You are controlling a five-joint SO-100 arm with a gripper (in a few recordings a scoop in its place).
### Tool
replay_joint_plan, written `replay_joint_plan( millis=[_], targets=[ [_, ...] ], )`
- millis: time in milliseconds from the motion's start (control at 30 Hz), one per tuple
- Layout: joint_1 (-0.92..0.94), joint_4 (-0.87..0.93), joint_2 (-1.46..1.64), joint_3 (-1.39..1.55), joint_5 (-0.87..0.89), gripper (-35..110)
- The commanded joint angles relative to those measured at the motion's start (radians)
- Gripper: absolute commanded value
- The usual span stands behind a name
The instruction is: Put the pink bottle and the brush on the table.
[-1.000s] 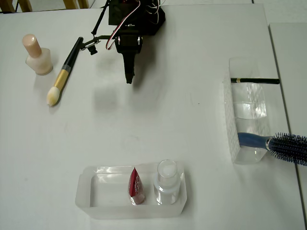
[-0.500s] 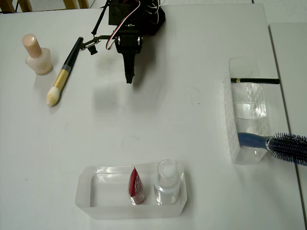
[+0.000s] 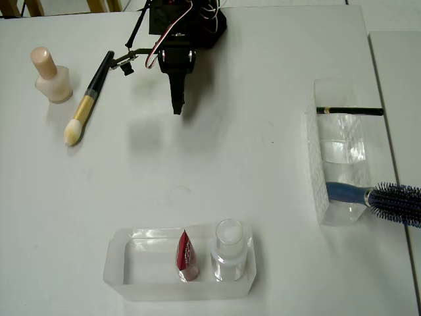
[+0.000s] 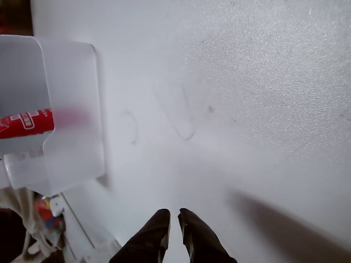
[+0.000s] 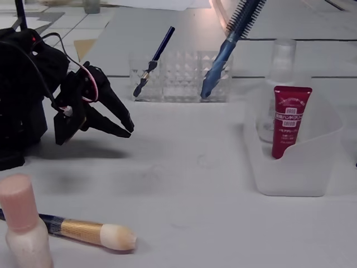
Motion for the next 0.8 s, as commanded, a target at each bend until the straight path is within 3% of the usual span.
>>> replay_joint_plan(
  millis=[0,33,767],
  targets=[
    [0.032,0.012,0.023,-0.003,-0.005,0],
    [0.032,0.0,0.023,0.0,-0.005,5],
    [0.032,-0.002,0.023,0.0,-0.005,0]
  ],
)
